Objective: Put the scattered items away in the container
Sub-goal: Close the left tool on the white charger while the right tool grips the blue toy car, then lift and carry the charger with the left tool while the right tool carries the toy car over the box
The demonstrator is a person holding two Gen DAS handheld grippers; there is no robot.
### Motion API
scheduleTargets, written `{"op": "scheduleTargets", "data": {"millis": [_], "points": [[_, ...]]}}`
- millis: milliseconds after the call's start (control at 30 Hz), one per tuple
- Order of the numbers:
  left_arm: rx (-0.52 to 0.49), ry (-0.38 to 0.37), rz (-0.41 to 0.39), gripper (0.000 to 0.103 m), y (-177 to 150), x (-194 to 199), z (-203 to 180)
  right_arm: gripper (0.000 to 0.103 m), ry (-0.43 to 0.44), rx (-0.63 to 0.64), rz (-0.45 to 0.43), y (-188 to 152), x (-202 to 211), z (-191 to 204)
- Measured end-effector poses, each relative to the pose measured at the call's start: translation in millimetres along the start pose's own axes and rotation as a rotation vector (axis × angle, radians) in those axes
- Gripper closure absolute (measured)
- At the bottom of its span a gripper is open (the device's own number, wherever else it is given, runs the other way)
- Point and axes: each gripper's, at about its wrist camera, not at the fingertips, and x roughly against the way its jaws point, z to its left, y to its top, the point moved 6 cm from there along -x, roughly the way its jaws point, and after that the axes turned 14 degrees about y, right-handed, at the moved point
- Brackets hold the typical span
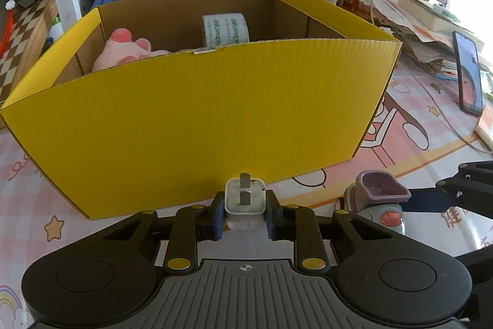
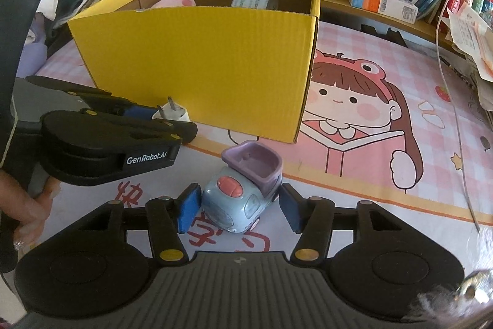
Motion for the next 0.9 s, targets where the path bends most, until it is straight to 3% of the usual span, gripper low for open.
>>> {"op": "scheduleTargets", "data": {"millis": [200,567,900], "points": [[0.025,-0.014,-0.027,0.079,0,17,7,0.057,0.018,-0.001,-0.001,-2,5,0],[0.078,-0.021,-0.063,0.079,-9,53,23,0.061,0.048,0.025,-0.044,-1,23,14],[0.106,-0.015,-0.072,0.079,-18,70,33,0.062,0.035,0.032,-0.019,-6,23,24]]}}
